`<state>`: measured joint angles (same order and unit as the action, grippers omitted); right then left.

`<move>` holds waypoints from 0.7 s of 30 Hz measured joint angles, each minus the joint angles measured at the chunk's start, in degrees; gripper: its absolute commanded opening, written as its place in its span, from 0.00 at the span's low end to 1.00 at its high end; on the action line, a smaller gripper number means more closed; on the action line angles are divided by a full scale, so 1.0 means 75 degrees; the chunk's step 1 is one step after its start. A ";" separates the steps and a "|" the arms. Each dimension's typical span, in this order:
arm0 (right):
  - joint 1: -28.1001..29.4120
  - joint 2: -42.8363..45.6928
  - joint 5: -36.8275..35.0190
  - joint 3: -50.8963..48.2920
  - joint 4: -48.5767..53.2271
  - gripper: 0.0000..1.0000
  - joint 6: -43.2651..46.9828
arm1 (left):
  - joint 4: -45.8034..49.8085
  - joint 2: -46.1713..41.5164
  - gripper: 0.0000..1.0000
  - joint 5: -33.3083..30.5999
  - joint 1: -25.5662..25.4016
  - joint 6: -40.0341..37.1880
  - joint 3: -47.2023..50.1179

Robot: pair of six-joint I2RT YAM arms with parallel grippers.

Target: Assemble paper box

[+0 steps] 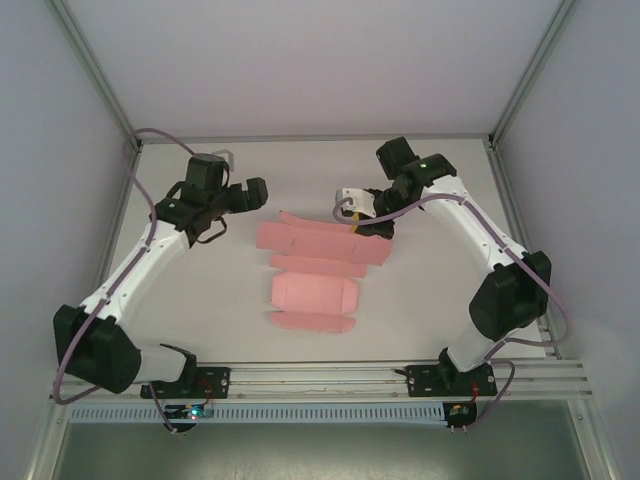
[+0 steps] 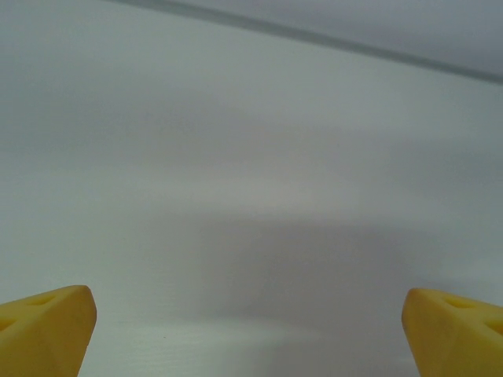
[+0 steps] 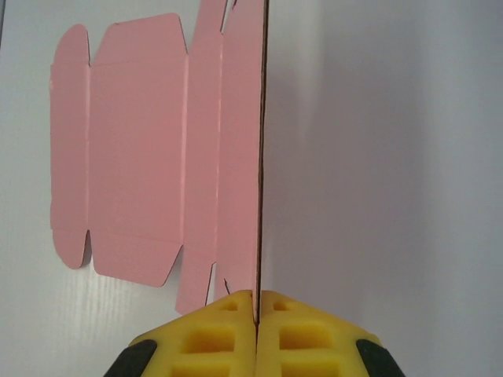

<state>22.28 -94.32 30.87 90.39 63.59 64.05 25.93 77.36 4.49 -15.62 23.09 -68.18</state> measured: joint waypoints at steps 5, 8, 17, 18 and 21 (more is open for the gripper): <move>0.0000 -0.0003 0.0032 0.0070 0.0219 0.00 0.0338 | -0.0262 0.0356 1.00 0.1451 0.0000 -0.0504 0.0079; 0.0000 -0.0085 0.0020 0.0143 0.0239 0.00 0.0286 | -0.0589 0.0350 1.00 0.2524 0.0000 -0.0804 0.0303; -0.0003 -0.0583 -0.0029 0.0600 0.0219 0.00 -0.0583 | -0.0801 0.0338 1.00 0.3806 -0.0017 -0.1323 0.0772; -0.0003 -0.0606 -0.0032 0.0600 0.0201 0.00 -0.0702 | -0.0828 0.0335 1.00 0.3873 -0.0032 -0.1361 0.0816; -0.0009 -0.0688 -0.0026 0.0606 0.0172 0.00 -0.0935 | -0.0915 0.0306 1.00 0.3990 -0.0090 -0.1475 0.0933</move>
<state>22.22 -99.48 30.68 94.94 64.88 57.04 19.07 79.66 34.41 -16.29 12.03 -61.19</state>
